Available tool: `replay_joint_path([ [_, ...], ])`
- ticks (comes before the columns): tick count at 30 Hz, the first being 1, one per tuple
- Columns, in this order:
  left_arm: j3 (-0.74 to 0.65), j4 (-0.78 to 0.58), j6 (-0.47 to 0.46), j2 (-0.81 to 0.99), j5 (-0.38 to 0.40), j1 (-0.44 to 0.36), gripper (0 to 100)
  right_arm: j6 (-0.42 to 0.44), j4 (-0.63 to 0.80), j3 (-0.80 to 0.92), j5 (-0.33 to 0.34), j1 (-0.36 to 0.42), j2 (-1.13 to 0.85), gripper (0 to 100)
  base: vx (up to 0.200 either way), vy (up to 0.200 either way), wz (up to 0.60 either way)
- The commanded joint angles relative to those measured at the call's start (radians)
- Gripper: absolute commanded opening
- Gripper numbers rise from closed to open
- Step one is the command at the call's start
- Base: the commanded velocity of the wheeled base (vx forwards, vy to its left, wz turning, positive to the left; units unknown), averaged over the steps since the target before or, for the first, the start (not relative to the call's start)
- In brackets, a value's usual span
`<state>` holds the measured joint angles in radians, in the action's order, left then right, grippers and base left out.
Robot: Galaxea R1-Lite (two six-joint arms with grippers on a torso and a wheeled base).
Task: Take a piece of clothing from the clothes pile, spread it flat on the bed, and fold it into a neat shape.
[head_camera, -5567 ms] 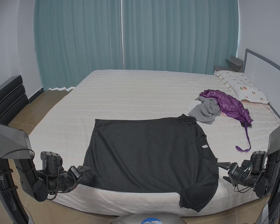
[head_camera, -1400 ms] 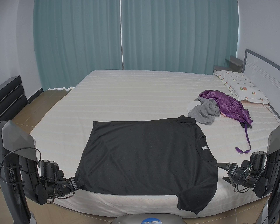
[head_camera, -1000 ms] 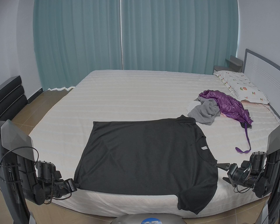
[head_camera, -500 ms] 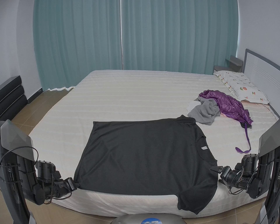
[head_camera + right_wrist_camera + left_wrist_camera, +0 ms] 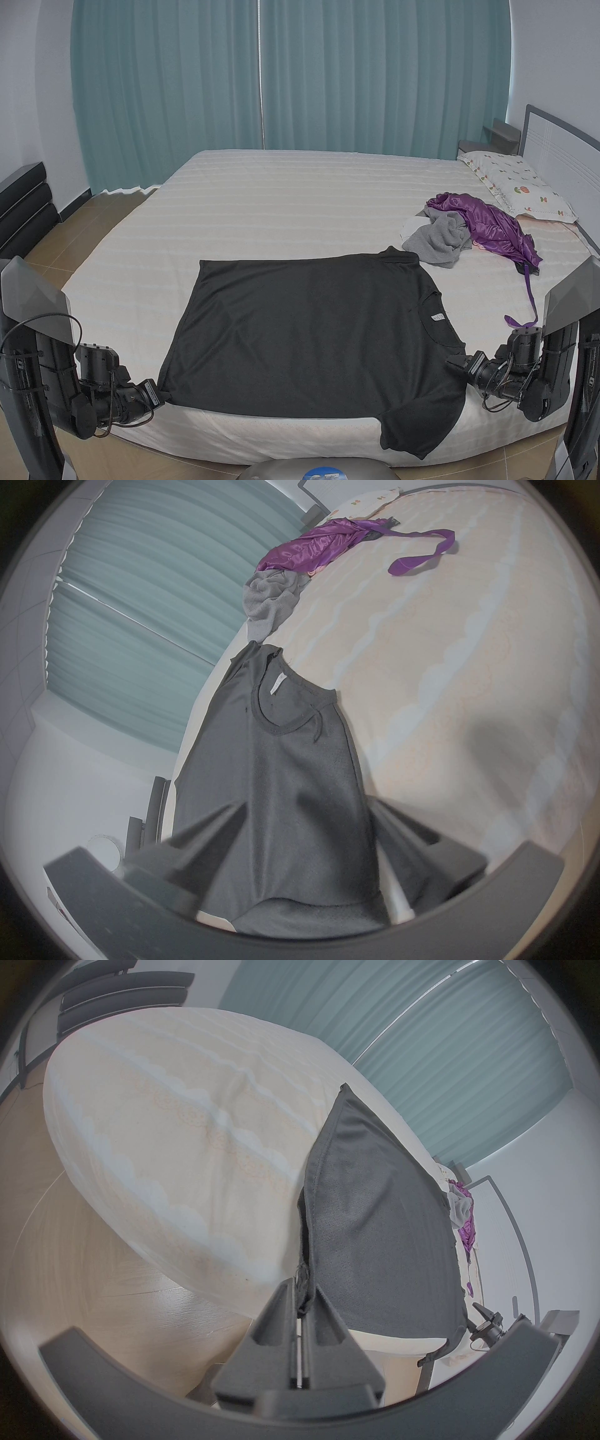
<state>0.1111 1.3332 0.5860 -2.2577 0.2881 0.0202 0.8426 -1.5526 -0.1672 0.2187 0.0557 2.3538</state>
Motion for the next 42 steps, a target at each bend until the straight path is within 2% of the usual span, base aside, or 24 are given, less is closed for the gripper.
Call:
replay_joint_path([
  [1,-0.001,0.001,0.0,0.001,0.0,0.001,0,-0.002,-0.014,-0.025,-0.004,-0.005,-0.008,0,0.0,0.0,0.0],
  [6,-0.002,0.0,0.002,0.001,0.0,0.0,0,-0.007,-0.001,-0.081,-0.032,-0.02,-0.027,0,0.0,0.0,0.0],
  [13,-0.002,0.001,0.002,0.001,-0.001,0.0,0,-0.014,0.006,-0.152,-0.033,-0.013,-0.031,0,0.0,0.0,0.0],
  [31,-0.001,0.0,0.018,0.004,-0.001,0.0,0,-0.048,0.189,-0.357,-0.033,-0.008,-0.015,0,0.0,0.0,0.0],
  [32,-0.001,0.0,0.018,0.004,-0.001,0.0,0,-0.048,0.207,-0.367,-0.033,-0.005,-0.008,100,0.0,0.0,0.0],
  [38,-0.001,0.0,0.018,0.004,-0.001,0.0,0,-0.049,0.2,-0.348,-0.027,-0.019,-0.008,100,0.0,0.0,0.0],
  [42,-0.001,0.0,0.018,0.004,-0.001,0.0,0,-0.065,0.15,-0.253,-0.013,-0.048,-0.071,100,0.0,0.0,0.0],
])
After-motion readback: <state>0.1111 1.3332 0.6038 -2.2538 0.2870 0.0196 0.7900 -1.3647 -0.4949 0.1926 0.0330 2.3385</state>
